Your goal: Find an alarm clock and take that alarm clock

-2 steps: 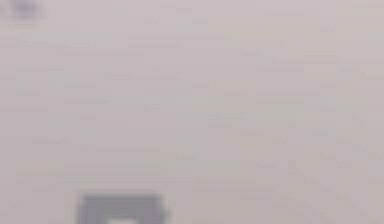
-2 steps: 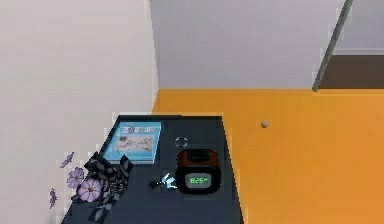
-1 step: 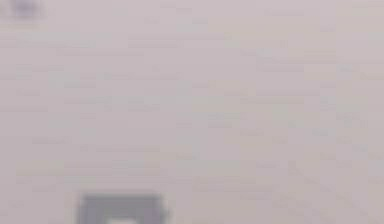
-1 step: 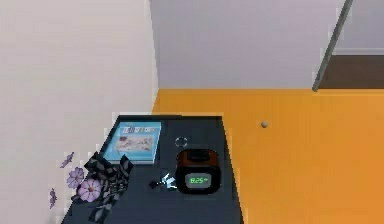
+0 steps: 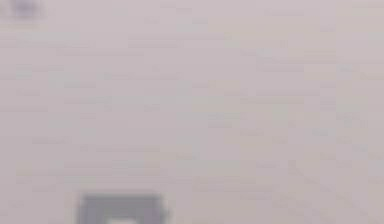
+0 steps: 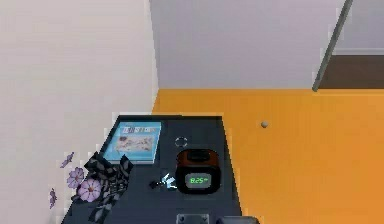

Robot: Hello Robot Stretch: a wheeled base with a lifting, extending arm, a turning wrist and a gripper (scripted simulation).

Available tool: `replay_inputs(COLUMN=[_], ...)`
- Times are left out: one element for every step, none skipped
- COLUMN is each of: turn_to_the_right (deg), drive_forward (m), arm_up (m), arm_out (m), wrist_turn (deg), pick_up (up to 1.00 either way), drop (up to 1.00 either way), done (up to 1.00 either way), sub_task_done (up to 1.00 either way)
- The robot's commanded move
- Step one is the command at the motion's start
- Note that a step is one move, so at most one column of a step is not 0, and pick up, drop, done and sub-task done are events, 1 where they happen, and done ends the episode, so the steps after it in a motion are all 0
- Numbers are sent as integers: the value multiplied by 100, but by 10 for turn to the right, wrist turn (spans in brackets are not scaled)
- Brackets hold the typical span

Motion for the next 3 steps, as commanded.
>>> replay_inputs(turn_to_the_right=[0, 0, 0], drive_forward=[0, 0, 0], arm_up=[0, 0, 0], arm_out=[22, 0, 0], wrist_turn=[0, 450, 450], pick_up=[0, 0, 0], drop=[0, 0, 0], done=[0, 0, 0], sub_task_done=[0, 0, 0])
